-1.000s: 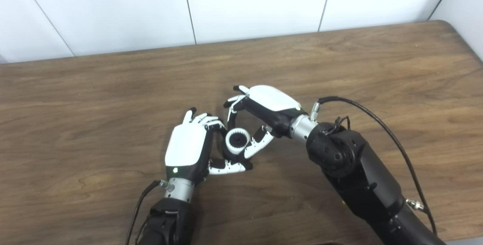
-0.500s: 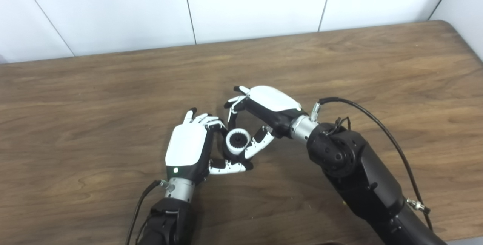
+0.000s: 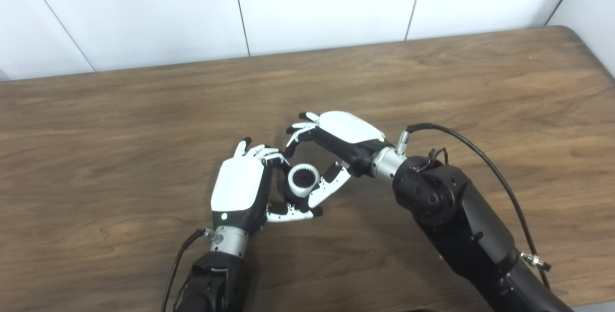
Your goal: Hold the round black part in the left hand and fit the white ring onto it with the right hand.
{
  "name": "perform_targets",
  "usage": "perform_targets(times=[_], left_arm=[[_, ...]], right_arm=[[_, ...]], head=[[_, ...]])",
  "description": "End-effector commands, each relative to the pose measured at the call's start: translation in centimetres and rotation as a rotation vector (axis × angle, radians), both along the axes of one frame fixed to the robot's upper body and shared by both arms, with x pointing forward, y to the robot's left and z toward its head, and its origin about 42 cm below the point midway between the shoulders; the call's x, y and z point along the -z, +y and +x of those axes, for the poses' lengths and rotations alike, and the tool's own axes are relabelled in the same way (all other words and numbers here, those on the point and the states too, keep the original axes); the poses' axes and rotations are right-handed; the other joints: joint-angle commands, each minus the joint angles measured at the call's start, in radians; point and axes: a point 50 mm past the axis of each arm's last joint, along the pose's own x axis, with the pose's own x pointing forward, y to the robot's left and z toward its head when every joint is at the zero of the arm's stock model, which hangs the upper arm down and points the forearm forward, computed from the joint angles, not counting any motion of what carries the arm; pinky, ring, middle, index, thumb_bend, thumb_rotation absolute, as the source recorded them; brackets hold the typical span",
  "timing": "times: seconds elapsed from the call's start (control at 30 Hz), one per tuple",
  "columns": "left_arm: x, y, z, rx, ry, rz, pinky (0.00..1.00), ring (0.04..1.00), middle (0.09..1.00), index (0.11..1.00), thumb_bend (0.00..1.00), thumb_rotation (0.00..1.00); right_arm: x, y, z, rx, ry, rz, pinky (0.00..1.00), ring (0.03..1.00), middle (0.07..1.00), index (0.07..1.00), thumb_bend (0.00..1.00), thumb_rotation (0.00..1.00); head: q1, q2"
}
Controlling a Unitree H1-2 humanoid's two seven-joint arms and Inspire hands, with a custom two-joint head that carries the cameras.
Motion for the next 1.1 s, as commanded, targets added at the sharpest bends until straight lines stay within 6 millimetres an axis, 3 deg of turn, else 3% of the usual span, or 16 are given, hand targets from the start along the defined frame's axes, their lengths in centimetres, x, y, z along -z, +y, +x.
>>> perform_targets(times=[0.0,0.4,1.07], left_arm=[[0.3,-0.4,-0.3,0.026,0.027,0.018,0.97,0.833,0.748,0.485,0.52,0.05],[0.3,-0.2,-0.3,0.025,0.034,0.022,0.97,0.84,0.752,0.484,0.52,0.05],[0.7,1.3,-0.2,0.013,0.031,0.021,0.97,0.824,0.739,0.483,0.52,0.05]], right_arm=[[-1.9,0.2,0.2,-0.019,-0.056,-0.001,1.0,1.0,0.924,0.716,1.0,0.36],[-2.0,-0.1,0.1,0.0,-0.055,-0.008,1.0,1.0,0.916,0.693,0.97,0.3],[-4.3,-4.7,0.2,0.133,-0.099,0.018,1.0,1.0,0.924,0.746,0.96,0.34]], head=[[-0.001,0.001],[-0.007,-0.001],[-0.022,-0.009]])
